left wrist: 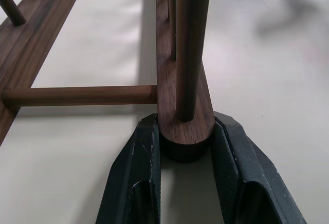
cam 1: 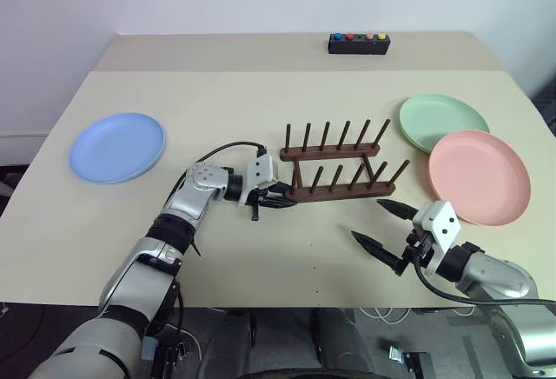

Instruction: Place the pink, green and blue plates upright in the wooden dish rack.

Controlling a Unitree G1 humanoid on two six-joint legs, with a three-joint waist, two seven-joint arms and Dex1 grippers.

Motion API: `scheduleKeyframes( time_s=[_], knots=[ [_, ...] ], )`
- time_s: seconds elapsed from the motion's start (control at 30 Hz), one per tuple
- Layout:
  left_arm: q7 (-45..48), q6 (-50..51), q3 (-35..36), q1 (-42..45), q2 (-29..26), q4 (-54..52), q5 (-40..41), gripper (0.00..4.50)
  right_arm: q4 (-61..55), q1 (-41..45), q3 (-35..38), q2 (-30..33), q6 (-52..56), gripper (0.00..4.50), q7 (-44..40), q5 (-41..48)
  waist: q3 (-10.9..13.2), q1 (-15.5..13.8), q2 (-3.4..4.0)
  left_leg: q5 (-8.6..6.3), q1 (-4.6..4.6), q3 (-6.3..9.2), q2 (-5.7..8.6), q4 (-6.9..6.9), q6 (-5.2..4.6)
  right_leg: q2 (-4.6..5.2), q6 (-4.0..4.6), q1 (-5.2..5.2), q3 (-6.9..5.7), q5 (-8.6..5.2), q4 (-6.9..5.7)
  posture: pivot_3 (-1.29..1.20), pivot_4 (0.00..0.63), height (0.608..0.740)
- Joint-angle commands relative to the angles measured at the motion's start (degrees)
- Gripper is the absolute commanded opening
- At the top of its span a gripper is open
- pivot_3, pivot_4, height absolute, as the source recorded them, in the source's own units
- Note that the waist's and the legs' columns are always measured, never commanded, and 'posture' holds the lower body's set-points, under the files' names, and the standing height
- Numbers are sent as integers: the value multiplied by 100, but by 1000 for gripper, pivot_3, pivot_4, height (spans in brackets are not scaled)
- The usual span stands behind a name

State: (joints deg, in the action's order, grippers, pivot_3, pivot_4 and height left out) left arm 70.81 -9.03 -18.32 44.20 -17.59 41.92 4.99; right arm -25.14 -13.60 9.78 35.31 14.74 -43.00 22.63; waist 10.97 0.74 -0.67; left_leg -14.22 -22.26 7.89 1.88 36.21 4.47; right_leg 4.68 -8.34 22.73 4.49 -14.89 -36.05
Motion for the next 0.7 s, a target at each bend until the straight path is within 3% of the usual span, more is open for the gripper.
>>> scheduleKeyframes(
  time_s=[0.03, 0.4, 0.63, 0.7],
  knots=[
    [125, -326, -11, 208, 83, 383, -187, 748, -305, -25, 139, 58, -1, 4500, 39, 43, 0, -8, 0, 0, 0, 1, 0, 1, 0, 0, 0, 0, 0, 0, 0, 0, 150, 740],
    [227, -654, 112, 500, 192, 983, -286, 748, -299, 32, 60, 34, -10, 4500, 92, 19, 1, -1, -1, 0, 0, 5, 3, 2, 0, 0, -2, -2, 0, 0, -2, 0, 150, 740],
    [85, -673, 288, 479, 128, 1007, -313, 4296, -266, 51, 82, 58, -4, 4500, 118, -10, 0, 6, -1, 0, 0, 5, 3, 0, 0, 0, -3, -1, 0, -1, -4, 0, 150, 740],
    [-43, -633, 403, 453, 72, 958, -281, 4448, -253, 38, 144, 60, 20, 4500, 172, -20, 1, 12, -1, 0, 0, 6, 3, 0, 0, 0, -3, 0, -1, -1, -5, 0, 150, 740]
  ],
)
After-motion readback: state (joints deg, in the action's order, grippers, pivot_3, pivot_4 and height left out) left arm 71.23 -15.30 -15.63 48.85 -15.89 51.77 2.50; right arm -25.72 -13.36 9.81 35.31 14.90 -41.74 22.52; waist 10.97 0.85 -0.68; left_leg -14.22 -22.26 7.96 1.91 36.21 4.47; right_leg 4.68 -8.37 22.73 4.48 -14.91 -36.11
